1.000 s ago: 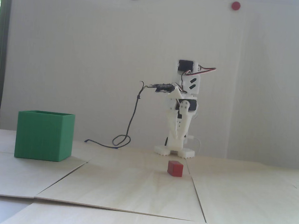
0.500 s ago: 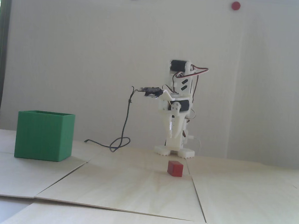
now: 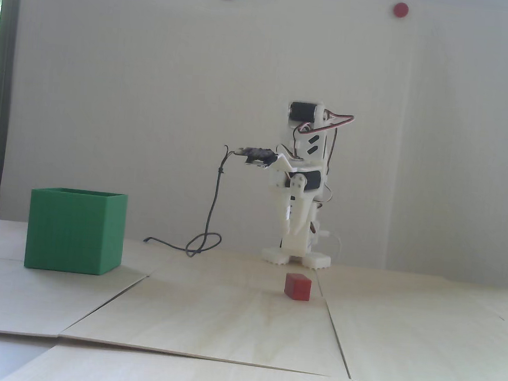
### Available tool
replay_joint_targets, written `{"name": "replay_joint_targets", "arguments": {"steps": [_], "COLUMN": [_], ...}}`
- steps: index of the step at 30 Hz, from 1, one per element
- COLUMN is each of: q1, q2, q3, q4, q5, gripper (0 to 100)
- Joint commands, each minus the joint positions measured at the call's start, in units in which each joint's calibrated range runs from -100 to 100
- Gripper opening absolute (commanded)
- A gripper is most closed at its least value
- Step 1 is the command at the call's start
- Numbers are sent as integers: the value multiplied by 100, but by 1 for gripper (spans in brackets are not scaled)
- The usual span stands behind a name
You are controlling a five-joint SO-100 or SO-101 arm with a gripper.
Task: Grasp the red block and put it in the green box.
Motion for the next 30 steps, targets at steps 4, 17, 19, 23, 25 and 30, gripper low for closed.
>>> {"name": "replay_joint_targets", "arguments": {"steps": [4,17,19,23,25,30], "q1": [24,-129,-201,-499,-587,-475], "q2": [-35,-3,-3,68,265,1339], "q3": [-259,-37,25,-37,-46,-419], "q4": [-333,-4001,-4001,-4001,-4009,-4052], "q5": [-7,-1,-1,-33,-38,-43], "gripper": [2,2,2,2,2,2]}}
